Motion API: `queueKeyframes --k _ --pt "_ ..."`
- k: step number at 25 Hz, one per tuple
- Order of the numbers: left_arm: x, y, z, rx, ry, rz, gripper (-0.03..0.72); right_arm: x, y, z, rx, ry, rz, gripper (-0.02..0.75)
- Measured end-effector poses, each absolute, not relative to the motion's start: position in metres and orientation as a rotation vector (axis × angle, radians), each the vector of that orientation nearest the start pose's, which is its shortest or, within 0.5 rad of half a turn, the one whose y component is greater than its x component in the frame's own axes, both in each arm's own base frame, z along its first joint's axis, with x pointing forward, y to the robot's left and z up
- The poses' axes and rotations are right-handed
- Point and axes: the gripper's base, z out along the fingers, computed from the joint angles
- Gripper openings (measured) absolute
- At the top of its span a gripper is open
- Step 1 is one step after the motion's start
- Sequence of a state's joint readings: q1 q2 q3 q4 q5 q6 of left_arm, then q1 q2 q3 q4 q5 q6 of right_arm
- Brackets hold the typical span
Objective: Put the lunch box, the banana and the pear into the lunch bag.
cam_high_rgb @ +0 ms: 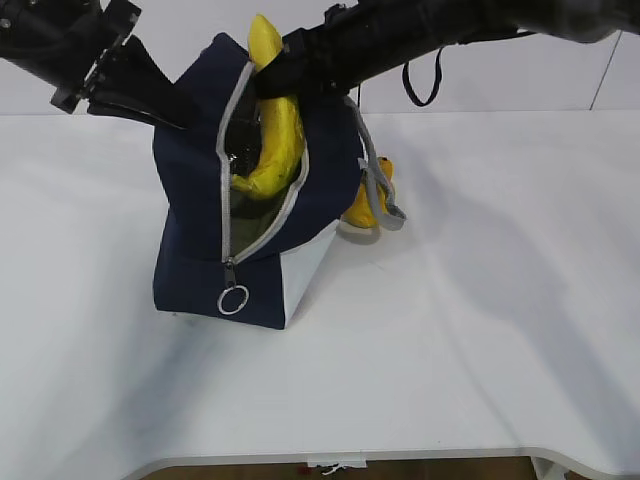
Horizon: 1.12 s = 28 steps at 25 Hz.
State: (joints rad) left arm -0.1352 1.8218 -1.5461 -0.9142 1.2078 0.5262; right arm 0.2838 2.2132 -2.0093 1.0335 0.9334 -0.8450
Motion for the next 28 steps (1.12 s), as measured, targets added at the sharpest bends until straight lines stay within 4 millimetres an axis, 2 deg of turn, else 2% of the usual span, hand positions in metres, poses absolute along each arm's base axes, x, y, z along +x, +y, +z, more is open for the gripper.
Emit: queueKeyframes --k 8,11,13,15,19,22,28 --pt "0.367 -0.118 0.304 0.505 2.528 -1.147 0.008 0.467 0.201 0.270 -0.739 2.094 0.990 0.292" --pt "0.367 -0.118 0.304 0.505 2.528 -1.147 0.008 0.467 0.201 0.270 -0.736 2.096 0.992 0.359" --pt "0.367 -0.118 0.304 0.505 2.528 -1.147 0.008 0.467 0.202 0.270 -0.733 2.098 1.005 0.449" --pt "0.367 -0.118 0.304 0.505 2.528 -1.147 0.008 0.465 0.202 0.270 -0.754 2.106 1.025 0.507" --pt "0.367 -0.118 0.304 0.505 2.528 -1.147 0.008 0.458 0.203 0.272 -0.826 2.131 1.062 0.540" --pt "0.367 -0.118 0.304 0.505 2.528 -1.147 0.008 0.456 0.202 0.285 -0.865 2.145 1.027 0.543" --pt "0.367 -0.118 0.304 0.505 2.528 -1.147 0.008 0.454 0.189 0.339 -0.877 2.153 0.796 0.543"
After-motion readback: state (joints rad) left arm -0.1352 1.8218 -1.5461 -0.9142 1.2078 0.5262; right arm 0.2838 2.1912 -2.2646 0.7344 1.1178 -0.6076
